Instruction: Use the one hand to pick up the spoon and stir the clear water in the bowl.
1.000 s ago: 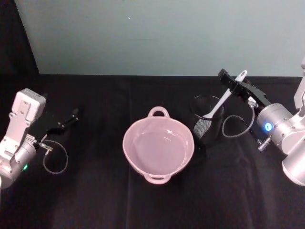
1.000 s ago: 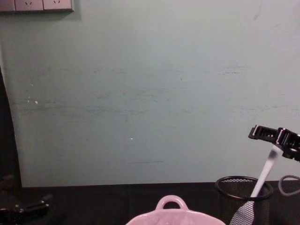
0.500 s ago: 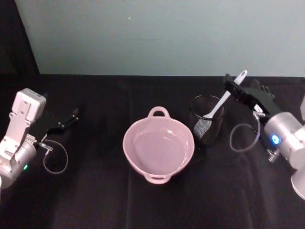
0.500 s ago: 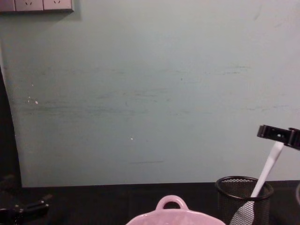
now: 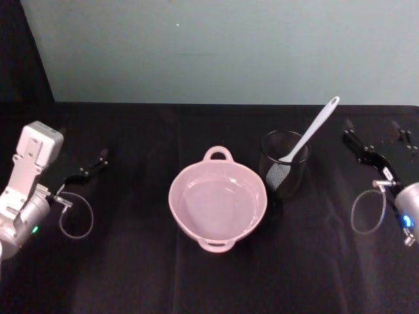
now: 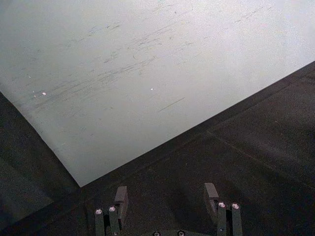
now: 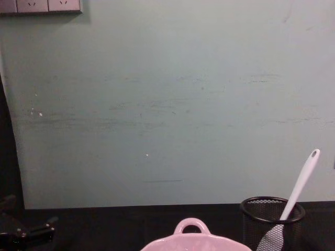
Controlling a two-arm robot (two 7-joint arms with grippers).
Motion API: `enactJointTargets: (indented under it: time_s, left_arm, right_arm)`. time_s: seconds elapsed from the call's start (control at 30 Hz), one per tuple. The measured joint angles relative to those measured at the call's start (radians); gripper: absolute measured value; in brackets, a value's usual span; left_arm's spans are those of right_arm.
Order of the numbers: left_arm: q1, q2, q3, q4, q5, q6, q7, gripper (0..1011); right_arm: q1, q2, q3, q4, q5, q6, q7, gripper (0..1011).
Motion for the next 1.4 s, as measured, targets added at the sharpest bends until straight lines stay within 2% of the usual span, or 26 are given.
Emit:
enactJointTargets:
  time_s: [0.1, 0.23, 0.33, 0.5, 0.6, 1.4]
  left_arm:
    - [0.0, 0.0, 0.0, 0.0, 0.0, 0.0, 0.0, 1011]
    - [0.0, 0.0, 0.0, 0.0, 0.0, 0.0, 0.0, 1011]
    - [0.0, 0.0, 0.0, 0.0, 0.0, 0.0, 0.0, 1011]
    - [0.0, 0.0, 0.0, 0.0, 0.0, 0.0, 0.0, 1011]
    - [0.0, 0.0, 0.0, 0.0, 0.0, 0.0, 0.0, 1011]
    - [0.0, 0.0, 0.0, 0.0, 0.0, 0.0, 0.0, 1011]
  right_arm:
    - [-0.013, -0.008, 0.015, 0.032, -0.034, -0.039, -0.016, 1003]
    - [-0.018, -0.014, 0.025, 0.063, -0.052, -0.061, -0.016, 1003]
    - [-0.02, -0.017, 0.026, 0.079, -0.064, -0.074, -0.012, 1003]
    - [-0.02, -0.027, 0.017, 0.122, -0.113, -0.117, -0.007, 1003]
    - [-0.02, -0.037, 0.02, 0.14, -0.116, -0.156, 0.012, 1002]
    - [-0.018, -0.033, 0.018, 0.132, -0.114, -0.136, 0.004, 1002]
